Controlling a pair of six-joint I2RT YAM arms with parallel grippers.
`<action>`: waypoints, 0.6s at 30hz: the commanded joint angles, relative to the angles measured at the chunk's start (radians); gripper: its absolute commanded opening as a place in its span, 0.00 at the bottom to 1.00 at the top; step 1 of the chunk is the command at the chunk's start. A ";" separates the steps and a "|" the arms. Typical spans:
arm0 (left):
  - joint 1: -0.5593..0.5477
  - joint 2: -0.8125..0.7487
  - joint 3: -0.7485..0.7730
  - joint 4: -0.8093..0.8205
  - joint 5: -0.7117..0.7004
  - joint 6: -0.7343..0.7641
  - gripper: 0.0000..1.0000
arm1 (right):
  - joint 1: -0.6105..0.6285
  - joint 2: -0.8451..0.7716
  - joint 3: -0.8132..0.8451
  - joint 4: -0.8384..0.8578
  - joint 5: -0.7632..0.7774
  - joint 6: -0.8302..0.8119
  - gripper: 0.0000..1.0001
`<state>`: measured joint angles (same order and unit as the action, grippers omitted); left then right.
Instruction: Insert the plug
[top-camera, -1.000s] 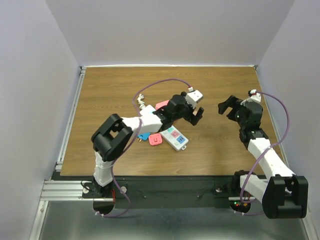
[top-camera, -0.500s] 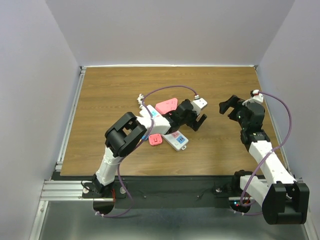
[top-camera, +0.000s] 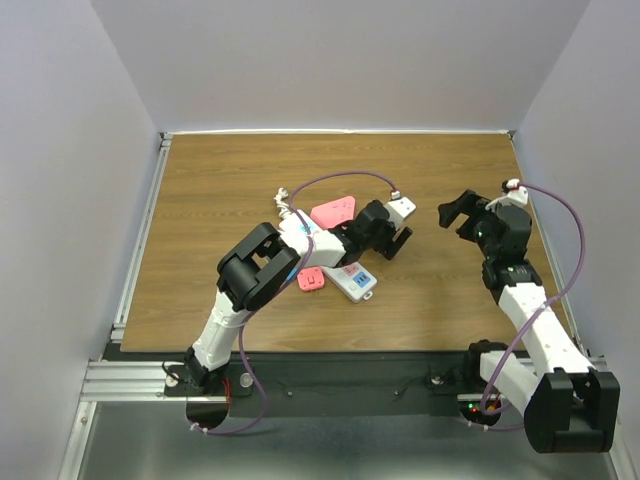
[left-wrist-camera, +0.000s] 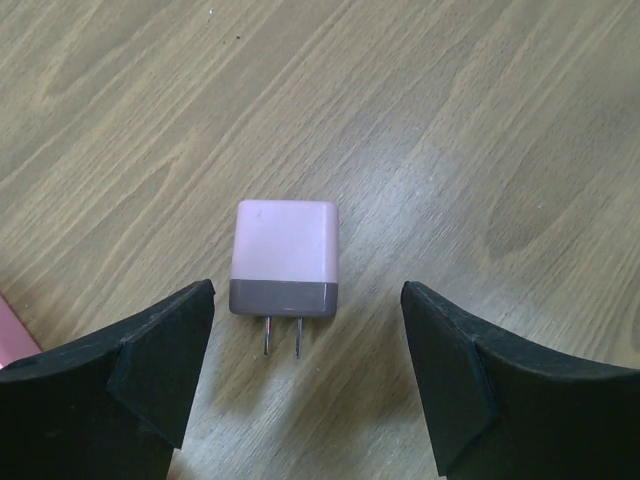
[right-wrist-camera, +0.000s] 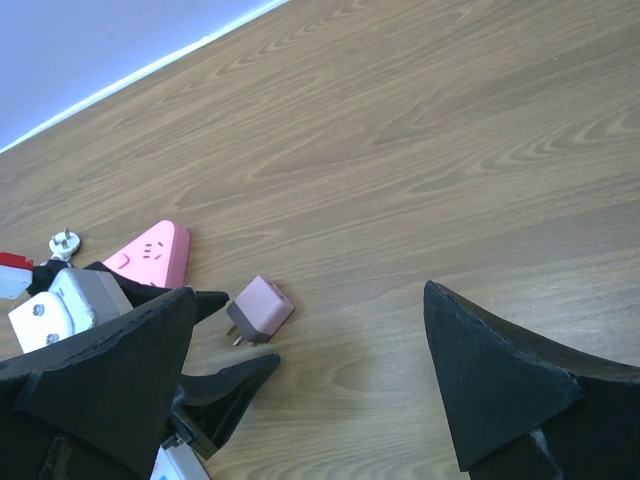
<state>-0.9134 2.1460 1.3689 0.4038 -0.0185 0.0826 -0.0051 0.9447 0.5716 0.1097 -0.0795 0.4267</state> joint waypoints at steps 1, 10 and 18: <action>0.014 0.005 0.024 0.006 0.002 0.006 0.83 | 0.004 -0.017 0.063 0.007 -0.022 0.006 1.00; 0.036 0.023 0.044 -0.023 0.110 0.028 0.27 | 0.004 -0.023 0.085 -0.027 -0.043 -0.008 1.00; 0.067 -0.198 -0.209 0.124 0.250 0.031 0.00 | 0.004 0.038 0.142 -0.134 -0.181 -0.039 0.98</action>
<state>-0.8623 2.1094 1.2819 0.4534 0.1158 0.1005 -0.0051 0.9577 0.6601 0.0177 -0.1516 0.4107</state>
